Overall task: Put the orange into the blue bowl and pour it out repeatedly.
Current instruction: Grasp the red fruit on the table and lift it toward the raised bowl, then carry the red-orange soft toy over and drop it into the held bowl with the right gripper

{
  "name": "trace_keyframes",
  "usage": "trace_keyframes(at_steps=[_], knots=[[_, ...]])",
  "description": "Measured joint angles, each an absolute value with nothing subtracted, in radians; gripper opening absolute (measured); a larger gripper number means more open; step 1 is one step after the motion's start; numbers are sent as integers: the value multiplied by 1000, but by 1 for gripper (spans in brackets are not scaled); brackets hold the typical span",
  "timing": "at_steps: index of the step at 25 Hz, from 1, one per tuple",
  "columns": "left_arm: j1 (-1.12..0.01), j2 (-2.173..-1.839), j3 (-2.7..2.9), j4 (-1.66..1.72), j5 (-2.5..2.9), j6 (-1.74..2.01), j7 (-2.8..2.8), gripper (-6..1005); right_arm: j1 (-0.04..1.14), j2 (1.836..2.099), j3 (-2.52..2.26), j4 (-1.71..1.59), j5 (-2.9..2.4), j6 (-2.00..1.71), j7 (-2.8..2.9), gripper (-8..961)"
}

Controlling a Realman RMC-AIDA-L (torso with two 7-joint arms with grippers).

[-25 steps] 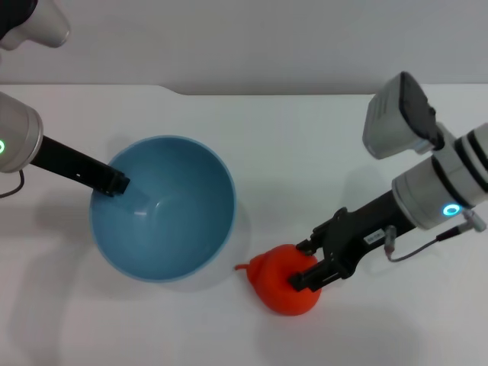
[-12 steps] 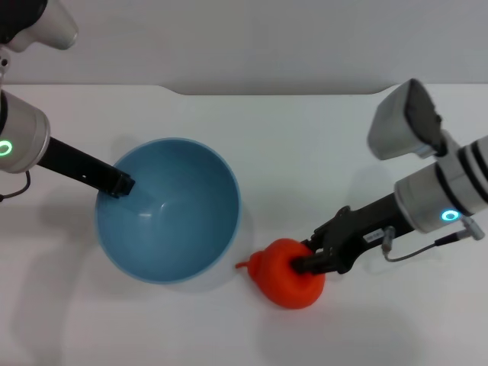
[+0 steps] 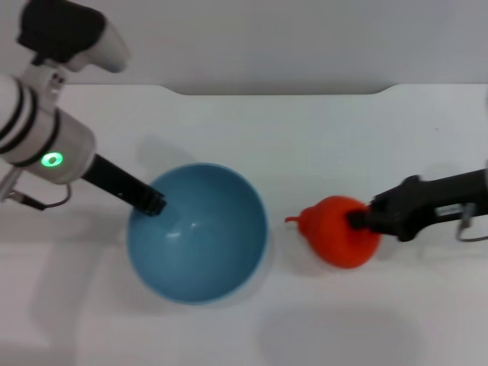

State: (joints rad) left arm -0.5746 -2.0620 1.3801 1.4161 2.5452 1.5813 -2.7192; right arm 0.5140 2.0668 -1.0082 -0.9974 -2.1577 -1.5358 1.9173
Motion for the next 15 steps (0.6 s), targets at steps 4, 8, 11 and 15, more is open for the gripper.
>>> trace_keyframes(at_steps=[4, 8, 11, 15], knots=[[-646, -2066, 1449, 1317, 2532, 1552, -2722, 0, 439, 2071, -930, -1189, -2101, -1666, 1903, 43], [-724, -2070, 1524, 1237, 2495, 1520, -2726, -1, 428, 2073, -873, -1304, -1999, -1818, 1894, 23], [-774, -2072, 1563, 1187, 2446, 1488, -2743, -1, 436, 2073, -894, -1327, -1929, -1874, 1869, 21], [-799, -2073, 1584, 1165, 2429, 1474, -2755, -1, 447, 2075, -979, -1331, -1904, -1881, 1830, 22]])
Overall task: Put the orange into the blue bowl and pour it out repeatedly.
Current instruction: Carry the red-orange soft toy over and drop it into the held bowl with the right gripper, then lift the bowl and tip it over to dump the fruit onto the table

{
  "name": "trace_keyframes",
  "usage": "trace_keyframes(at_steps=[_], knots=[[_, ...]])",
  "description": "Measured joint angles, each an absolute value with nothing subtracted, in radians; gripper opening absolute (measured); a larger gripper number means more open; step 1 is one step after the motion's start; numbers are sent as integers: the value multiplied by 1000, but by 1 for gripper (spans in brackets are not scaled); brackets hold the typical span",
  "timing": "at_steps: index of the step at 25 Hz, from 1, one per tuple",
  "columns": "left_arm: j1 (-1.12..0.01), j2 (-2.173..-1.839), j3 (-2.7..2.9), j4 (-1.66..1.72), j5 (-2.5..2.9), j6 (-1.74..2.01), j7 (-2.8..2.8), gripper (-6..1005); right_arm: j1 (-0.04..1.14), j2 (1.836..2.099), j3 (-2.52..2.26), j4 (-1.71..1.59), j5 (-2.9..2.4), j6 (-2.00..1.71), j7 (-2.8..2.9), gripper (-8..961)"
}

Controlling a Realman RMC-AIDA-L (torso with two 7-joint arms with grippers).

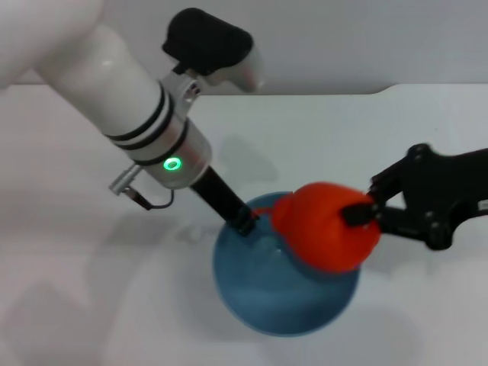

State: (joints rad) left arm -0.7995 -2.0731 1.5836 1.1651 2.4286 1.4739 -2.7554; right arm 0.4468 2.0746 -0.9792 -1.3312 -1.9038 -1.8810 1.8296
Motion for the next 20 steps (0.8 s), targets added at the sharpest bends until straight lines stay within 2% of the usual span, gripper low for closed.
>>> trace_keyframes(at_steps=[6, 11, 20], knots=[[-839, -2077, 1633, 1149, 2372, 1454, -2778, -1, 484, 2074, -1094, -1301, -1973, -1834, 1856, 23], [-834, -2073, 1628, 1153, 2367, 1436, -2778, -1, 499, 2074, -1141, -1291, -2038, -1801, 1906, 76], [-798, -2063, 1614, 1164, 2389, 1375, -2764, 0, 484, 2069, -945, -1308, -2035, -1799, 2021, 443]])
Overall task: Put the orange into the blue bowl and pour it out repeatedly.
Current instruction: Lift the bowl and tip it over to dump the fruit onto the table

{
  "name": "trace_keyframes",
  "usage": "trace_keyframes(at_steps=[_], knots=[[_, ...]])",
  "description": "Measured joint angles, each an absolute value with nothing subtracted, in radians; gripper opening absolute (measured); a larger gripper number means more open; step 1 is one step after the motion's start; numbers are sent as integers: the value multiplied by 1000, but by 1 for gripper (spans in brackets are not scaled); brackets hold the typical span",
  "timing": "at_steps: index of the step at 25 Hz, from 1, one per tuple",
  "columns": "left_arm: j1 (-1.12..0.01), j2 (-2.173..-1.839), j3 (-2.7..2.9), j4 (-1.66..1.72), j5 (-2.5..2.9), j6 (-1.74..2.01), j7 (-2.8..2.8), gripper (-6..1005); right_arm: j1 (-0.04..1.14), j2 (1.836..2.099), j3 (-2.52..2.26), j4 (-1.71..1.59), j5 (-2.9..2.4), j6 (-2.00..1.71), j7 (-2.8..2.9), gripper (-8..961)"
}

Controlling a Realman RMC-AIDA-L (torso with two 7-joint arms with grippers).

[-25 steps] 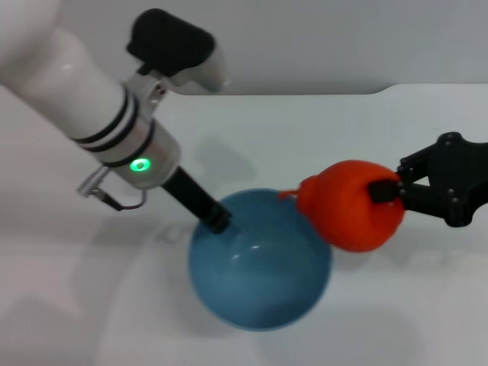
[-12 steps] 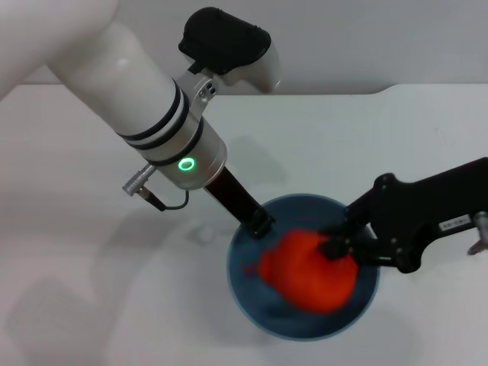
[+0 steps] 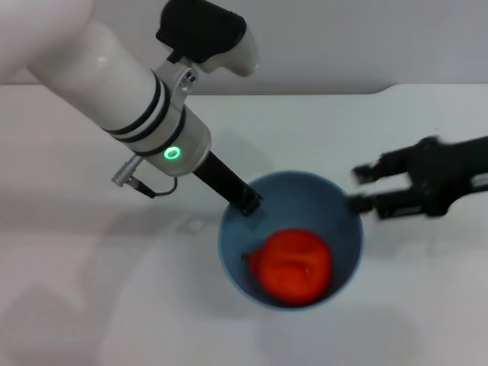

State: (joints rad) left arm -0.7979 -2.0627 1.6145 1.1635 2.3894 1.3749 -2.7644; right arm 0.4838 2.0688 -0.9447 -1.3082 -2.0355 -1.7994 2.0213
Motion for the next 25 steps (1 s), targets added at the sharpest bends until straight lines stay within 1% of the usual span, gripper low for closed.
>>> trace_keyframes(at_steps=[2, 4, 6, 9, 10, 11, 13, 16, 17, 18, 20, 22, 23, 25], knots=[[-766, -2062, 1614, 1197, 2410, 1331, -2755, 0, 471, 2067, -863, -1308, -2039, -1804, 2049, 521], [-717, -2061, 1619, 1256, 2427, 1268, -2740, 0, 447, 2066, -781, -1311, -2050, -1811, 2056, 523], [-644, -2061, 1629, 1340, 2432, 1175, -2713, 0, 423, 2066, -697, -1313, -2099, -1816, 2058, 526], [-502, -2062, 1674, 1489, 2427, 1005, -2640, 0, 405, 2066, -610, -1316, -2214, -1825, 2074, 529], [-411, -2061, 1723, 1563, 2427, 878, -2587, 0, 402, 2066, -587, -1315, -2252, -1827, 2083, 530], [-411, -2061, 1723, 1563, 2427, 878, -2587, 0, 399, 2066, -563, -1311, -2291, -1829, 2091, 532], [-318, -2060, 1799, 1616, 2429, 702, -2500, 0, 393, 2066, -523, -1301, -2349, -1830, 2102, 534], [-214, -2059, 1930, 1636, 2437, 452, -2335, 0, 382, 2066, -501, -1289, -2370, -1829, 2105, 534], [-189, -2059, 1981, 1631, 2448, 363, -2269, 0, 379, 2066, -495, -1283, -2371, -1828, 2105, 534], [-189, -2059, 1981, 1631, 2448, 363, -2269, 0, 378, 2066, -490, -1278, -2372, -1826, 2105, 534], [-129, -2060, 2152, 1579, 2534, 74, -2079, 0, 377, 2066, -483, -1265, -2374, -1821, 2103, 533], [-123, -2065, 2253, 1498, 2597, -123, -1988, -1, 379, 2065, -480, -1261, -2375, -1820, 2103, 533], [-123, -2065, 2253, 1498, 2597, -123, -1988, -1, 379, 2065, -480, -1261, -2375, -1820, 2103, 533], [-135, -2067, 2322, 1418, 2630, -278, -1913, -1, 379, 2065, -479, -1261, -2375, -1819, 2103, 533]])
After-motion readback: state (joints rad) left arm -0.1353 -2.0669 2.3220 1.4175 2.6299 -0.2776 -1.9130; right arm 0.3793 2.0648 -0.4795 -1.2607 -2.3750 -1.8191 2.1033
